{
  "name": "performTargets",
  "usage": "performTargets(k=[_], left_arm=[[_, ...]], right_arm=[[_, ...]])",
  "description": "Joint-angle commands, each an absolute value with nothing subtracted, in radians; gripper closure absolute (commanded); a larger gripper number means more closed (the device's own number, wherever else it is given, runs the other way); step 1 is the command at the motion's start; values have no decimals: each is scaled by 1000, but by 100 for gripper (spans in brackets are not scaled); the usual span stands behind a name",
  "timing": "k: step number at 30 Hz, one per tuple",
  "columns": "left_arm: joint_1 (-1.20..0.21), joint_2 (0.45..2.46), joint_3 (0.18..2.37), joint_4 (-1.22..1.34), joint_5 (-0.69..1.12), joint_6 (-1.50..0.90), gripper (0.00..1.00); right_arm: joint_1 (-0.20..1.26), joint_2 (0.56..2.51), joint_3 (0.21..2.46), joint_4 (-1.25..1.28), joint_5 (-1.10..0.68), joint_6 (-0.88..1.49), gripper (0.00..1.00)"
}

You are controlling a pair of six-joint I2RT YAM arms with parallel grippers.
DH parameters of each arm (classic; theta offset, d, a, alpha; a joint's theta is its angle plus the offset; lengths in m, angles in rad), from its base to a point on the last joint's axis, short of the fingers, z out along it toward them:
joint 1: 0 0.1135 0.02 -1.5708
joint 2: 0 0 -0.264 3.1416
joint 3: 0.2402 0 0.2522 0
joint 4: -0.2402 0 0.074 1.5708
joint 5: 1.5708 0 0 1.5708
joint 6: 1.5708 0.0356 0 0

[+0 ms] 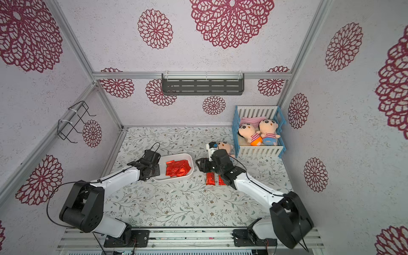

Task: Take the tea bags out of the storage box
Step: Place the tea bag at the center of the board, then pick up the tea bag from the storage box.

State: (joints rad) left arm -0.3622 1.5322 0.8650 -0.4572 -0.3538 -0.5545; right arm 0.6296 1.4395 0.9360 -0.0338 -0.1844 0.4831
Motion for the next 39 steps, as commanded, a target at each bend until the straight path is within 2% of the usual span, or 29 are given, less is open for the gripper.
performTargets(k=[1, 4, 9, 18, 31, 39], left_arm=[[-372, 1569, 851, -516, -362, -549, 100], [-372, 1570, 852, -517, -362, -549, 100], [-372, 1562, 847, -514, -363, -549, 100], [-372, 1558, 845, -512, -361, -546, 100], [-372, 1555, 844, -511, -360, -546, 100], [-374, 1554, 842, -510, -361, -547, 100]], right_arm=[[722, 1613, 1162, -198, -74, 341, 44], [762, 1788, 1365, -328, 2, 316, 44], [767, 2024, 1651, -559, 115, 403, 44], [822, 2253, 1958, -807, 261, 507, 44], [862, 2325, 2026, -901, 310, 538, 46], [865, 2300, 2018, -919, 304, 542, 40]])
